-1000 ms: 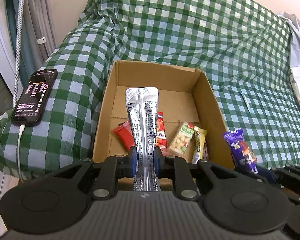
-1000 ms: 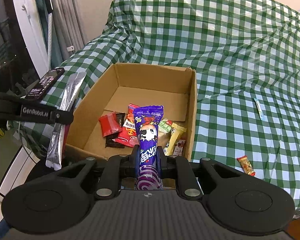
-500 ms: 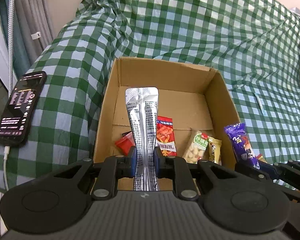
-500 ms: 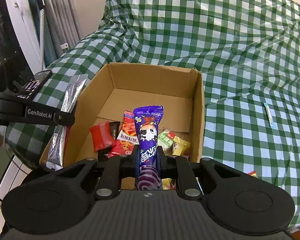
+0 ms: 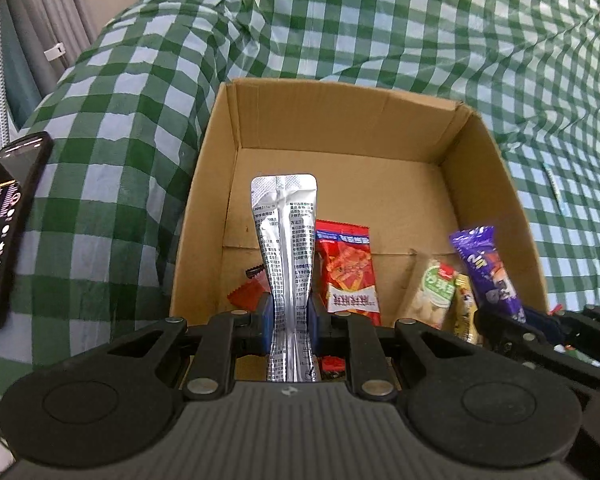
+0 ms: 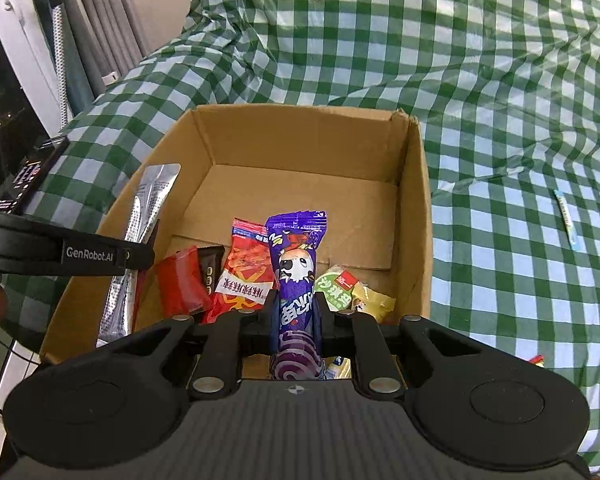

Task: Organize snacks
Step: 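Open left tool dropping silver pack while right tool releases purple snack into box, then lift both tools up away from the box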

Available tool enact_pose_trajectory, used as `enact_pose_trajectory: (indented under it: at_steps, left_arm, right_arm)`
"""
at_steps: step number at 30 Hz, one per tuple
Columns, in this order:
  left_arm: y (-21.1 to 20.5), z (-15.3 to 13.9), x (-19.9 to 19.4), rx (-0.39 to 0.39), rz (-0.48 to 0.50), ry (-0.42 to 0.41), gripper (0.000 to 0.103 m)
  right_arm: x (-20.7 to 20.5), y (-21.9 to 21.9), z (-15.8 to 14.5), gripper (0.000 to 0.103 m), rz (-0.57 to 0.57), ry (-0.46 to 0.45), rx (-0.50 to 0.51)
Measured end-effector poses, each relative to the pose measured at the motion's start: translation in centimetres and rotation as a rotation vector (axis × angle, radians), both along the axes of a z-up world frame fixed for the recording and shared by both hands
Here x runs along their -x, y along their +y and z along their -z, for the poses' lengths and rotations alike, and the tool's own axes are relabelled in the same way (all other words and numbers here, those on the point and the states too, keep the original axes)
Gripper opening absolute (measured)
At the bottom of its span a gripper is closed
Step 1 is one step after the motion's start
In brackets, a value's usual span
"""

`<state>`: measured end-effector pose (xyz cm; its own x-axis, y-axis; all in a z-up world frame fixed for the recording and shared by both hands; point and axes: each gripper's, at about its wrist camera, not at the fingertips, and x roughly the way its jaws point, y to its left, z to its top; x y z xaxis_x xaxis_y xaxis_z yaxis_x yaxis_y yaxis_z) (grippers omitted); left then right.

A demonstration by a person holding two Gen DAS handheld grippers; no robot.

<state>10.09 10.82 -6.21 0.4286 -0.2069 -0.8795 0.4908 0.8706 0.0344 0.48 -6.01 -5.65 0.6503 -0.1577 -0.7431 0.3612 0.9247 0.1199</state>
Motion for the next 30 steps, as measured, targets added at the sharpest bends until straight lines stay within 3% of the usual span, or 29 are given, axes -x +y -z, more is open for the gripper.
enact_pose_trajectory:
  at_steps: [3,4,5,6,7,8,9,15,22,30]
  left_arm:
    - [-0.6,1.1,-0.8,-0.024,0.001,0.006,0.022]
    - [-0.7,1.5,-1.1,-0.033,0.003,0.014,0.029]
    - [-0.8,1.7,-1.3,-0.037,0.003,0.021,0.054]
    - [-0.8,1.8,-1.5,-0.046,-0.004,0.027,0.074]
    - [-0.8,1.8,-1.6,-0.057,-0.018,0.025,0.103]
    - [-0.5,1.5,-1.4,-0.049,-0.026,0.008,0.103]
    - [-0.2,1.2,-1.1,-0.041,-0.021,-0.005,0.103]
    - [1.2,0.2,1.9,-0.084,0.005,-0.025,0.103]
    - [4.4,-1.7,7.3,-0.063,-0.039,-0.022,0.103]
    - [7.0,-4.7,12.0,-0.026,-0.055,-0.102,0.103]
  right_arm:
    - [-0.7,-0.7,0.5,0.018,0.010,0.007,-0.011]
    - [-1.0,-0.9,0.6,0.018,0.014,0.009,-0.012]
    - [-1.2,-1.2,0.7,0.021,0.021,0.011,-0.014]
    - [-1.5,-1.5,0.8,0.035,0.029,0.014,-0.019]
    - [-1.6,-1.7,0.9,0.048,0.043,0.015,-0.023]
    - [-1.7,-1.9,0.8,0.074,0.067,0.013,-0.023]
    - [-1.7,-2.0,0.7,0.086,0.092,0.006,-0.017]
    - [-0.1,0.0,-0.1,0.089,0.069,-0.006,-0.002]
    - [4.3,4.4,-1.8,0.092,0.035,-0.018,0.027]
    - [9.7,6.8,-4.1,0.093,0.023,-0.090,0.089]
